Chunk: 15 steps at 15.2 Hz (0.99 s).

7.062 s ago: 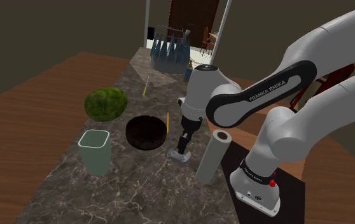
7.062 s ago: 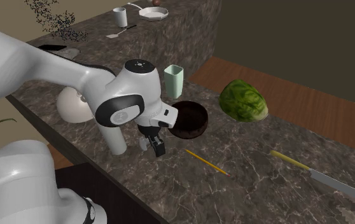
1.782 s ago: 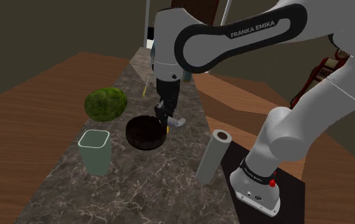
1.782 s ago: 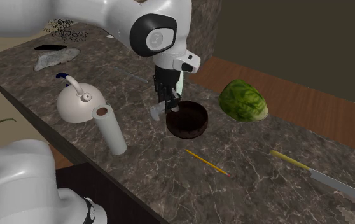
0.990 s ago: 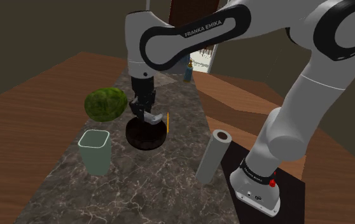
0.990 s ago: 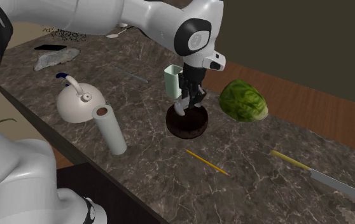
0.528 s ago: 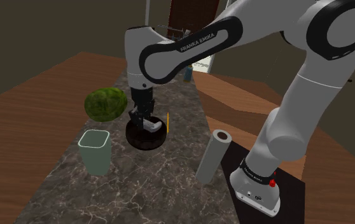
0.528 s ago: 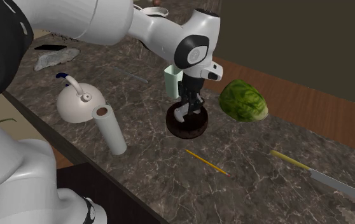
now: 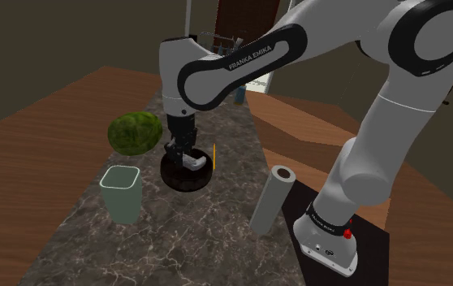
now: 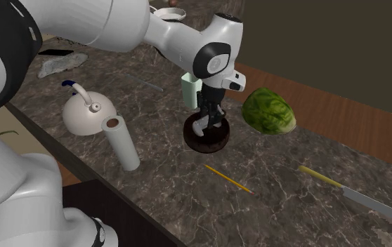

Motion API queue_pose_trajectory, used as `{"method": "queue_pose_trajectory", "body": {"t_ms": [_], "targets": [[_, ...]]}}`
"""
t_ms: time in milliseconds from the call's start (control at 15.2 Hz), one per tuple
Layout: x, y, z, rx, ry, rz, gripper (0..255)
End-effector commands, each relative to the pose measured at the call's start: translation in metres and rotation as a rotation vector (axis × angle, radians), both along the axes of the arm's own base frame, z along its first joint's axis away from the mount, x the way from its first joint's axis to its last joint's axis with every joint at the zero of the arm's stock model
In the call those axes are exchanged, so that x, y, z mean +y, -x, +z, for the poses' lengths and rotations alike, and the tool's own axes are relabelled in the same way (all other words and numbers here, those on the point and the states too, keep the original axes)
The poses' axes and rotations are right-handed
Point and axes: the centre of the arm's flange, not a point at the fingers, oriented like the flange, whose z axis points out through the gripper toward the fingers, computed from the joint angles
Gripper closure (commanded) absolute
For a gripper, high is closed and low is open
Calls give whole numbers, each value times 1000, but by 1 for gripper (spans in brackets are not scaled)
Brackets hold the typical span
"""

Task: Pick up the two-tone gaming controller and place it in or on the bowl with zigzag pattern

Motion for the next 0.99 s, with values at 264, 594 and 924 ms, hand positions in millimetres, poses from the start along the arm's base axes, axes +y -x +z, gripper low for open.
{"method": "queue_pose_trajectory", "body": {"t_ms": [264,594,924], "targets": [[0,0,0,0,0,0,0],[1,-5,39,0,0,0,0],[1,-7,50,0,0,0,0]]}}
